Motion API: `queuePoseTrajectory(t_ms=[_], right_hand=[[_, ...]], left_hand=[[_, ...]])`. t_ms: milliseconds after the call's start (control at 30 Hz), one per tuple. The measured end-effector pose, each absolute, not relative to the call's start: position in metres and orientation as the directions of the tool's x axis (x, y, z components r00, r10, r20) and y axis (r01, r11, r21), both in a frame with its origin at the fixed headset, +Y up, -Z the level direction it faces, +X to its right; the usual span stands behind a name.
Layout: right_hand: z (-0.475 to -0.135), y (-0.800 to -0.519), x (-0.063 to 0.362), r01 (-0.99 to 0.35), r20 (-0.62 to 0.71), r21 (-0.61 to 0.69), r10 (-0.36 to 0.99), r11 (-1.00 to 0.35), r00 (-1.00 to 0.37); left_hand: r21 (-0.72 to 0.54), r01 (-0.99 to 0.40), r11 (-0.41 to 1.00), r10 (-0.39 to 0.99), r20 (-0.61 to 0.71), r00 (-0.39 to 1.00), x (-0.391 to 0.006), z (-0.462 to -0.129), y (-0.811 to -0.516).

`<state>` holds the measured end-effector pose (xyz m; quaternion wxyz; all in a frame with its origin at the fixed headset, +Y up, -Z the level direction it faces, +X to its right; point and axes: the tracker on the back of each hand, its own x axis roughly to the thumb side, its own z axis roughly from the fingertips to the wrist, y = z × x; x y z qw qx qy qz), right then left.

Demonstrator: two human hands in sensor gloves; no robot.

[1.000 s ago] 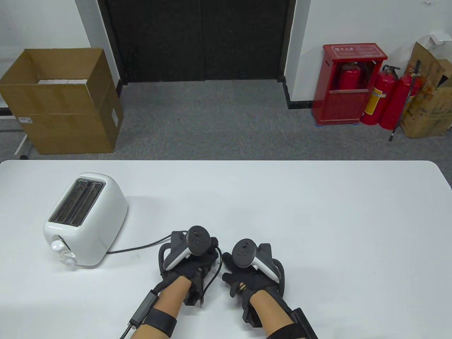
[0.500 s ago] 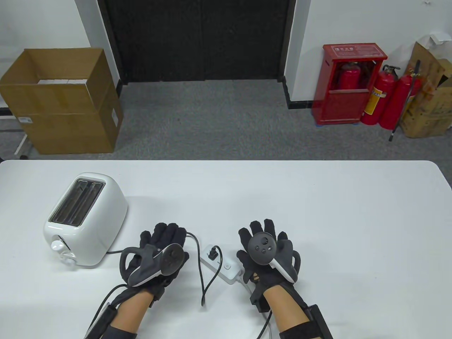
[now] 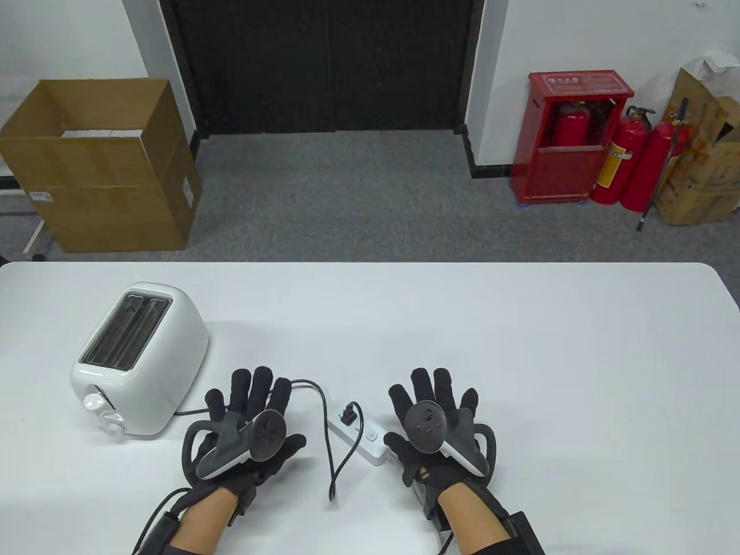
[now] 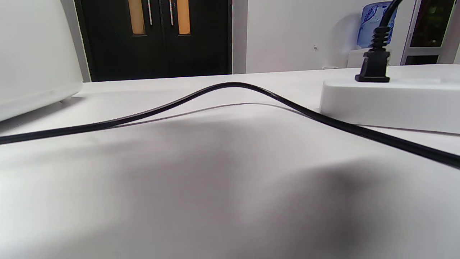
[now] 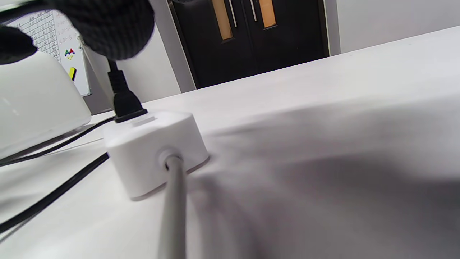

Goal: Plug the toaster into the power strip

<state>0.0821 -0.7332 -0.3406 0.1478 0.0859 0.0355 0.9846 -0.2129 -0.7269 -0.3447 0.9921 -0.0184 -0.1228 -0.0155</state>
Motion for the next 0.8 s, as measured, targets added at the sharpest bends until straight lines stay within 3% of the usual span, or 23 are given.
queuePoseTrajectory(t_ms=[800], right_hand=[[-0.3422, -0.7381, 0.0813, -0.304, 0.151, 0.121, 0.320, -0.945, -0.935]], left_hand=[[-0.064, 0.062, 0.996, -0.045, 0.244, 0.969, -0.2095, -0.3436, -0.7353]])
